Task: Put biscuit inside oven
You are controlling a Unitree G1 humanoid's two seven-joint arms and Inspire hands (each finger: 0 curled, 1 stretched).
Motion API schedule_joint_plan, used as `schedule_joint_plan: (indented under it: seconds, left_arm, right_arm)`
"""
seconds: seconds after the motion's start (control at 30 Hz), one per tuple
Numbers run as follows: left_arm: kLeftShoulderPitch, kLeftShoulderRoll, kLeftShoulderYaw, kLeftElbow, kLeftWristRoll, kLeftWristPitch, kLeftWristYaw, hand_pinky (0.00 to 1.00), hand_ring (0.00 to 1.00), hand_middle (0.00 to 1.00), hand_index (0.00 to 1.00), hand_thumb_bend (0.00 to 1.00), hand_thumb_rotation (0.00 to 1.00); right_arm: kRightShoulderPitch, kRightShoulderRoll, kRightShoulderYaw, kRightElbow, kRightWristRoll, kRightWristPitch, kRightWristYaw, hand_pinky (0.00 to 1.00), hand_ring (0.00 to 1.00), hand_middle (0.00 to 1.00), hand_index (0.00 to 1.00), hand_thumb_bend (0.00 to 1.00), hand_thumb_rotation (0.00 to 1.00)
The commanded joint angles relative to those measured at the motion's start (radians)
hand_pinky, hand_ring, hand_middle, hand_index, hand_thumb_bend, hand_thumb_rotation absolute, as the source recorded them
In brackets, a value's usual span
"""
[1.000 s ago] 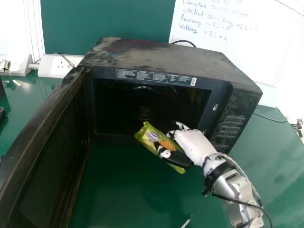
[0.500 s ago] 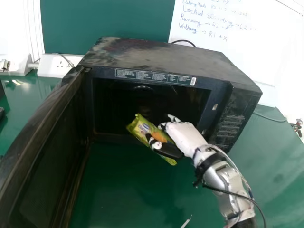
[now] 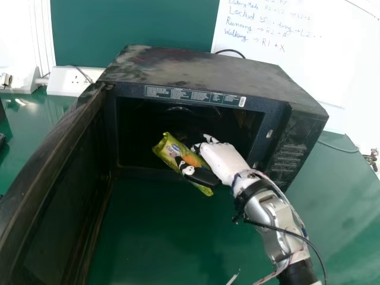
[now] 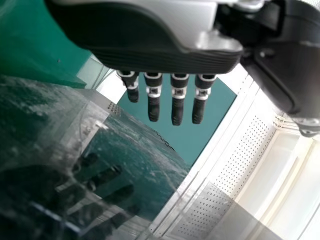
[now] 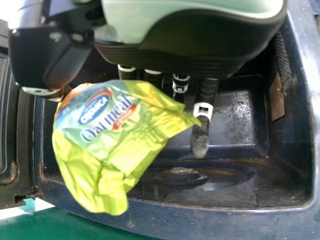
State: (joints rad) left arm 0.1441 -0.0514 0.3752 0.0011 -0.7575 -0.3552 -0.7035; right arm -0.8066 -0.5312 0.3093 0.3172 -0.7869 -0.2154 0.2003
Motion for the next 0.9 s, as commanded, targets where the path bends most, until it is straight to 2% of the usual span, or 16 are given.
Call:
schedule_joint_plan:
  seconds: [0.0,0.1,0.27,0.5,0.77,0.83,0.87]
  left_arm:
    - [0.016,-0.001,-0.006,-0.008,0.002,0.005,0.005,0.92,0.92,0.92,0.91,0.95,0.67]
    - [0.018,0.0,-0.007,-0.008,0.0,0.003,0.003,0.91,0.92,0.92,0.91,0.95,0.68]
    - [0.021,-0.002,-0.008,-0.013,-0.004,0.005,0.004,0.91,0.91,0.91,0.91,0.94,0.68]
    - [0.029,-0.003,-0.01,-0.019,-0.001,0.004,0.007,0.91,0.91,0.92,0.91,0.94,0.68]
    - [0.04,-0.007,-0.013,-0.029,0.0,0.001,0.009,0.91,0.91,0.92,0.91,0.94,0.69]
    - [0.044,-0.008,-0.015,-0.034,0.002,-0.001,0.009,0.91,0.91,0.92,0.91,0.94,0.69]
    - [0.046,-0.008,-0.015,-0.035,0.004,-0.003,0.009,0.9,0.91,0.92,0.91,0.94,0.69]
  right_arm:
    - [-0.04,0.013,0.011,0.018,-0.004,-0.001,-0.016,0.26,0.37,0.42,0.53,0.52,0.0]
    - [-0.061,0.023,0.021,0.041,-0.008,0.011,-0.015,0.3,0.41,0.44,0.53,0.52,0.0]
    - [-0.095,0.047,0.026,0.099,-0.009,0.018,-0.046,0.26,0.35,0.41,0.53,0.52,0.0]
    - [-0.144,0.066,0.041,0.171,-0.005,0.023,-0.052,0.27,0.36,0.42,0.53,0.52,0.0]
    - [-0.209,0.096,0.061,0.265,-0.006,0.052,-0.055,0.32,0.42,0.43,0.53,0.53,0.0]
    - [-0.224,0.107,0.066,0.293,-0.009,0.06,-0.067,0.28,0.38,0.42,0.54,0.52,0.0]
    - [-0.232,0.11,0.071,0.305,-0.013,0.063,-0.07,0.25,0.35,0.45,0.51,0.53,0.0]
